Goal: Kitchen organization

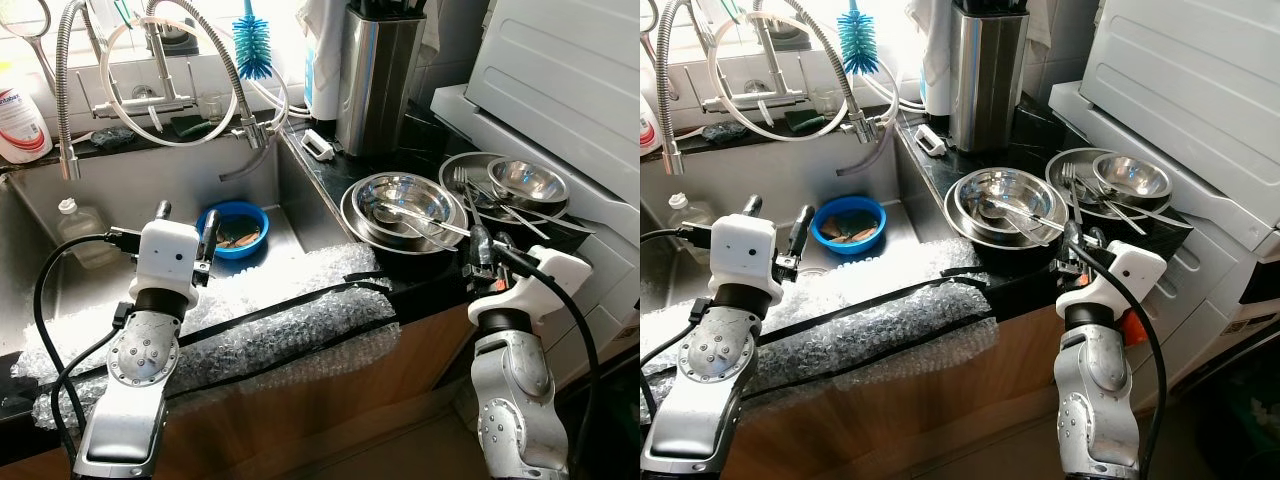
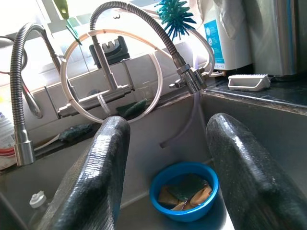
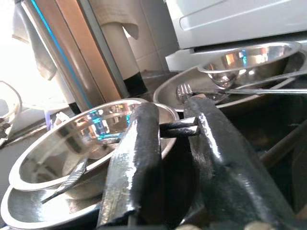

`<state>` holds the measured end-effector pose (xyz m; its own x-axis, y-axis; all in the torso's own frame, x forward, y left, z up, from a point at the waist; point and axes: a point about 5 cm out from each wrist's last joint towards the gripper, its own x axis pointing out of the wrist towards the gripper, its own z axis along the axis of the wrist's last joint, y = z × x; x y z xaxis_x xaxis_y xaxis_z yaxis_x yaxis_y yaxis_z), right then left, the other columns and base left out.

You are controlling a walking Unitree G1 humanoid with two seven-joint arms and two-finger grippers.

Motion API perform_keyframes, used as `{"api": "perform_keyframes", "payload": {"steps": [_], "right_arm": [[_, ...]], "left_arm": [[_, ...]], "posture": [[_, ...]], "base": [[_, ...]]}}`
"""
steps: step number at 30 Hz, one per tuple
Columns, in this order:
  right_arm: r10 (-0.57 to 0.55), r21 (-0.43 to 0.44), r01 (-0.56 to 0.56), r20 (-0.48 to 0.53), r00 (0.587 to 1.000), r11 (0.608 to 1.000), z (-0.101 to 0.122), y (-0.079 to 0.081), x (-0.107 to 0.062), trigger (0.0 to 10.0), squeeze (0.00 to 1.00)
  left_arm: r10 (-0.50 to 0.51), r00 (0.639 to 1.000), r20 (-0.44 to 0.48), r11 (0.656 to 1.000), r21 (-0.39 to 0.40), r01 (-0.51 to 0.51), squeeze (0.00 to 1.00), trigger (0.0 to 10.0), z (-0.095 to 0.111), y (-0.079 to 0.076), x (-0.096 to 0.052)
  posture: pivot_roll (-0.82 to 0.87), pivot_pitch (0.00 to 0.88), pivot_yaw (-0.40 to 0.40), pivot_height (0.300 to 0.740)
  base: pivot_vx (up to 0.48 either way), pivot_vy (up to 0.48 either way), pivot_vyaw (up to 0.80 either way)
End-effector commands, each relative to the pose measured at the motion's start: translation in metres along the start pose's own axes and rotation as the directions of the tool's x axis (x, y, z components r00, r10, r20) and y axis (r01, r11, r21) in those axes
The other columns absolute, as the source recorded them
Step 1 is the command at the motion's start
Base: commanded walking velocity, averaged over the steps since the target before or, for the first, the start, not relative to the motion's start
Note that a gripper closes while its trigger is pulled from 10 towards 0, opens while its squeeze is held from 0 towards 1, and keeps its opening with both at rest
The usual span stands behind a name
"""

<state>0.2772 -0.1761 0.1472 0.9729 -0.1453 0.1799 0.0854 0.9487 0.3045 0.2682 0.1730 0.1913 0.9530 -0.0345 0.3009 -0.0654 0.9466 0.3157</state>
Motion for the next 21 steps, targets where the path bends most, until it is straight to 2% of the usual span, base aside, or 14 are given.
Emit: {"api": "perform_keyframes", "payload": {"steps": [1,16,17,18,20,21], "right_arm": [[-0.010,-0.007,0.009,-0.011,1.000,1.000,-0.002,-0.001,0.002,0.0,0.00],[0.038,0.032,-0.039,0.034,0.999,0.999,0.005,0.011,0.007,0.0,0.00],[0.045,0.037,-0.046,0.036,0.998,0.998,0.006,0.012,0.007,0.6,0.00],[0.053,0.039,-0.054,0.039,0.998,0.998,0.006,0.013,0.007,2.4,0.00],[0.058,0.040,-0.059,0.040,0.998,0.997,0.007,0.014,0.008,2.4,0.00],[0.063,0.042,-0.065,0.041,0.997,0.997,0.007,0.015,0.008,9.6,0.00]], "left_arm": [[0.002,1.000,0.019,1.000,0.008,-0.003,0.00,10.0,0.004,-0.001,0.003],[0.000,0.999,0.034,0.999,0.034,-0.001,0.00,10.0,0.006,0.000,0.004],[0.001,0.999,0.035,0.999,0.035,-0.002,0.00,10.0,0.006,0.000,0.004],[0.001,0.999,0.036,0.999,0.036,-0.002,0.00,10.0,0.006,0.000,0.004],[0.001,0.999,0.037,0.999,0.037,-0.003,0.00,10.0,0.006,0.000,0.005],[0.003,0.999,0.039,0.999,0.039,-0.004,0.00,10.0,0.006,0.000,0.005]], "posture": [[-0.08,0.000,-0.037,0.740],[-0.08,0.000,-0.038,0.740],[-0.08,0.000,-0.038,0.740],[-0.08,0.000,-0.037,0.740],[-0.08,0.000,-0.038,0.740],[-0.08,0.000,-0.038,0.740]], "base": [[0.000,0.000,0.00],[0.000,0.000,0.00],[0.000,0.000,0.00],[0.000,0.000,0.00],[0.000,0.000,0.00],[0.000,0.000,0.00]]}}
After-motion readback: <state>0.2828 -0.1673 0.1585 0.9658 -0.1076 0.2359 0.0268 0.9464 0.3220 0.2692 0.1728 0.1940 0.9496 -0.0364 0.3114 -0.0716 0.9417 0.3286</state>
